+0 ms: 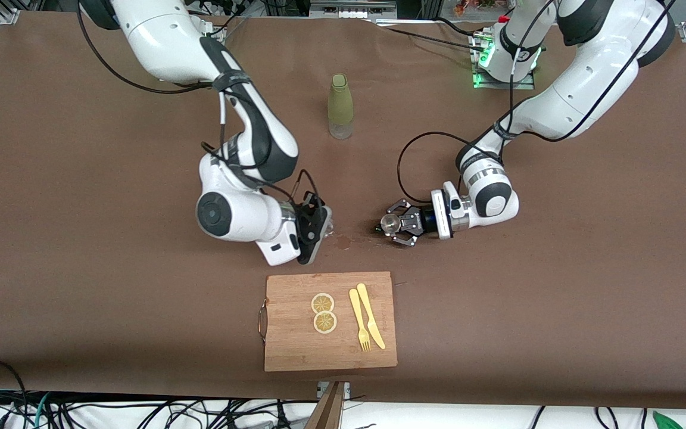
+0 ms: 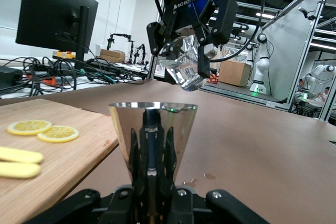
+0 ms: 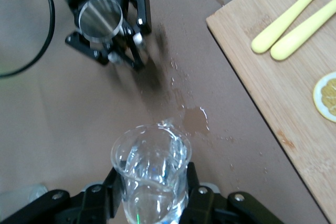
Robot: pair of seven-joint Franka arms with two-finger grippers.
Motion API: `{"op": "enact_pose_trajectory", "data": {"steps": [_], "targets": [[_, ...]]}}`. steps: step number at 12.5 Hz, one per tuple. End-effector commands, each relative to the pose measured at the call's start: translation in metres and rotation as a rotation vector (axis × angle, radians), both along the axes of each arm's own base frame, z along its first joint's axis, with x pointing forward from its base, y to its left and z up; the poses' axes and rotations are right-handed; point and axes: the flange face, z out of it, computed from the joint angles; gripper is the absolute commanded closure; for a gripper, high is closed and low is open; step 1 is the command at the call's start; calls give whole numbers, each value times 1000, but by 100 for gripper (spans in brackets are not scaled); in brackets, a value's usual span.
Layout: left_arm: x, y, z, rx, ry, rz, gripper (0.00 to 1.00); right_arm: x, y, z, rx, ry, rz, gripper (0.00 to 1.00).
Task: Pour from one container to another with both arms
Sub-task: 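Lift the beaker with the right gripper while the left gripper brings the jigger, then tilt the beaker with the right gripper, pouring into the jigger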
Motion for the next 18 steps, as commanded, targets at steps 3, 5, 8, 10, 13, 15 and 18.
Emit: {"op": "enact_pose_trajectory", "data": {"steps": [3,5,8,10,13,15,18], "targets": [[3,-25,-10,17,0,34,100,-17,33,7,-71,-35,-54,83],[7,-33,-13,45,-7,40,100,-21,42,5,-88,-57,-59,83],[13,-44,-11,69,-26,39,100,-28,51,4,-102,-63,-51,83],[15,-50,-12,65,-32,35,100,-37,61,1,-127,-69,-44,83],[17,-59,-13,66,-41,32,100,-42,70,0,-134,-83,-40,83],[20,-61,-12,90,-45,39,100,-47,76,0,-135,-85,-29,83],[20,-67,-13,86,-50,34,100,-51,81,-1,-132,-90,-25,83]]}}
